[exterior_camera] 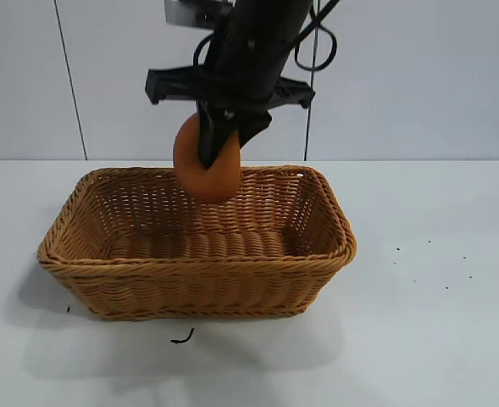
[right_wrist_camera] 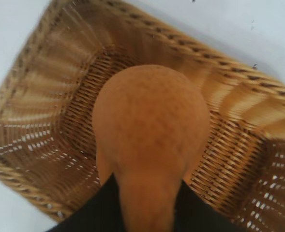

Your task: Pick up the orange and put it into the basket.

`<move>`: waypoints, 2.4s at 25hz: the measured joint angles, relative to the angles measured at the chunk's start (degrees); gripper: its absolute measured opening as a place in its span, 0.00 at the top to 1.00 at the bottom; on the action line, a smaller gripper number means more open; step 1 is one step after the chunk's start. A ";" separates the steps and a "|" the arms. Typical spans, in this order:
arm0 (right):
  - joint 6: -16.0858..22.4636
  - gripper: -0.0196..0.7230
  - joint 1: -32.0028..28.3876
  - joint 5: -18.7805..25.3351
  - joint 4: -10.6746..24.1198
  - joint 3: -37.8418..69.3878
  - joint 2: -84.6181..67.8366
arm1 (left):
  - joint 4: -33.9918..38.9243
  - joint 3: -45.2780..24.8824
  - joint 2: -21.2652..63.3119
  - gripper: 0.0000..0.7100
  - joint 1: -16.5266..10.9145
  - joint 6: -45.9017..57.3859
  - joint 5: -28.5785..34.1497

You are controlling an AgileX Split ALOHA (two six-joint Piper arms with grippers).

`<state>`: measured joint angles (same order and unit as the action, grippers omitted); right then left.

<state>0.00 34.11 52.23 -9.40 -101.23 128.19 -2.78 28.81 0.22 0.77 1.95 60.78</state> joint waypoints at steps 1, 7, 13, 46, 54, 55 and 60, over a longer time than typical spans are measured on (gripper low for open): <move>0.00 0.83 0.00 -0.42 0.00 0.00 0.47 | 0.00 0.00 0.00 0.05 0.00 0.00 0.00; 0.00 0.63 0.00 -0.69 -0.01 0.00 0.93 | 0.00 0.00 0.00 0.05 0.00 0.00 0.00; 0.00 0.11 0.00 0.15 0.10 -0.06 0.14 | 0.11 0.00 0.00 0.05 0.00 0.00 0.00; 2.80 0.04 -30.07 17.54 12.07 -24.85 -4.06 | 0.11 0.00 0.00 0.05 0.00 0.00 0.00; 0.79 0.04 -32.18 17.44 9.77 -11.46 -7.04 | 0.11 0.00 0.00 0.05 0.00 0.00 0.00; 0.45 0.04 -31.80 17.44 9.73 -9.31 -8.18 | 0.11 0.00 0.00 0.05 0.00 0.00 0.00; -0.43 0.04 -29.61 17.44 8.97 2.46 -15.26 | 0.11 0.00 0.00 0.05 0.00 0.00 0.00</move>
<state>-0.43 4.50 69.67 -0.43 -98.77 112.93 -2.67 28.81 0.22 0.77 1.95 60.78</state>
